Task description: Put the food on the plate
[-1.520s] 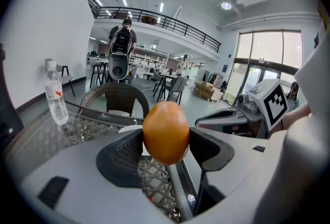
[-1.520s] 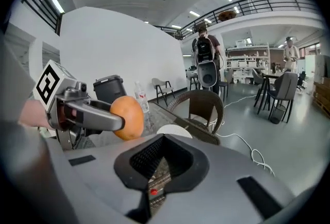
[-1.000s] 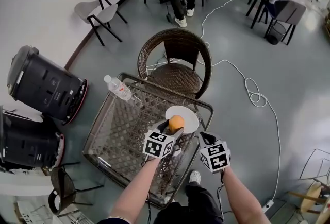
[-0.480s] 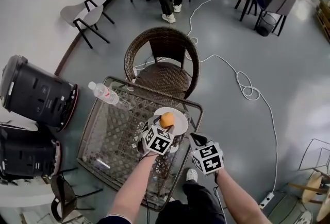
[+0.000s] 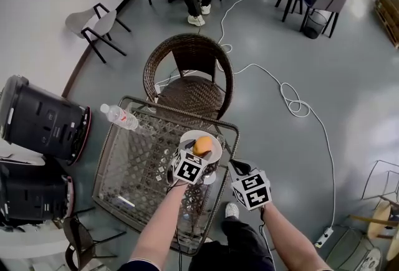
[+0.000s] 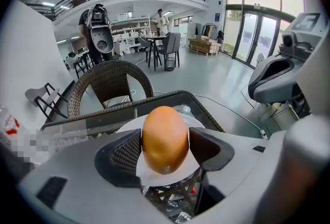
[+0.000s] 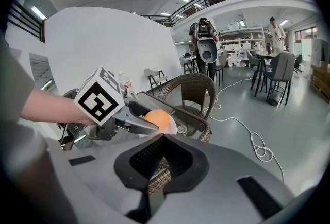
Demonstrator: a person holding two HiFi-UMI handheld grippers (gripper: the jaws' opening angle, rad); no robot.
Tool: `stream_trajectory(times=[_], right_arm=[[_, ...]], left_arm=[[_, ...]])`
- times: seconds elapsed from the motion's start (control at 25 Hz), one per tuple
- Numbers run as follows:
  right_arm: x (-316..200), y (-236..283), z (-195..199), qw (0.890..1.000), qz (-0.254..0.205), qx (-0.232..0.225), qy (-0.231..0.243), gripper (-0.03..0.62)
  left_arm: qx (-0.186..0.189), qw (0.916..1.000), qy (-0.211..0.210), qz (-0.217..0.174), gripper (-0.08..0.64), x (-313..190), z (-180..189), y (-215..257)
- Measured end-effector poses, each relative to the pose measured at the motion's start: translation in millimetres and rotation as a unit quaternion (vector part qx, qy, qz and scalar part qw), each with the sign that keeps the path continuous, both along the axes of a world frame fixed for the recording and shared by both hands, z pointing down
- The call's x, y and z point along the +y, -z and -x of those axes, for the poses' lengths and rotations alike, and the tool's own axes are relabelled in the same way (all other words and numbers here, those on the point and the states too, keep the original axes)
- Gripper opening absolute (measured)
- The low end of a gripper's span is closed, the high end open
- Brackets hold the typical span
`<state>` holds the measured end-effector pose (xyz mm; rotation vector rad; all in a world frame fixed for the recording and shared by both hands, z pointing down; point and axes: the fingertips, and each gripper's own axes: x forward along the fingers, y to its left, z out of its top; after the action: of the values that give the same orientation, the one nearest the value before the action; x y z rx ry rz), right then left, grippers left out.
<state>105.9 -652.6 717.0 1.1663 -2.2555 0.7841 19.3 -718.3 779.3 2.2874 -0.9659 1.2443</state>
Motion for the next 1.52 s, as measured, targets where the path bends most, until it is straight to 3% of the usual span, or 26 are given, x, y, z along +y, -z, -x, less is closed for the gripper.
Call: stream_trajectory(times=[0.32, 0.48, 0.68, 0.8, 1.04, 1.32, 1.52], right_arm=[[2, 13, 8, 1.0, -0.006, -0.008, 0.004, 0.003], [6, 35, 17, 0.999, -0.022, -0.026, 0.006, 0.003], [10, 79, 34, 0.997, -0.058, -0.054, 0.007, 0.003], [15, 105, 47, 0.995, -0.08, -0.067, 0.002, 0.003], [33, 168, 61, 0.987, -0.128, -0.098, -0.023, 0.003], [61, 233, 86, 0.975, -0.186, -0.117, -0.026, 0.003], [82, 259, 93, 0.968, -0.215, -0.121, -0.034, 0.003]], left_arm=[[0.063, 0.9965, 0.054, -0.01, 0.285, 11, 7, 30], [0.096, 0.9912, 0.078, -0.048, 0.285, 24, 16, 63], [0.174, 0.9763, 0.09, -0.092, 0.281, 52, 22, 123], [0.216, 0.9655, 0.087, -0.116, 0.183, 74, 28, 159], [0.286, 0.9446, 0.073, -0.143, 0.08, 124, 30, 223], [0.326, 0.9287, 0.033, -0.173, 0.009, 165, 43, 284], [0.355, 0.9178, 0.016, -0.177, 0.009, 187, 51, 312]])
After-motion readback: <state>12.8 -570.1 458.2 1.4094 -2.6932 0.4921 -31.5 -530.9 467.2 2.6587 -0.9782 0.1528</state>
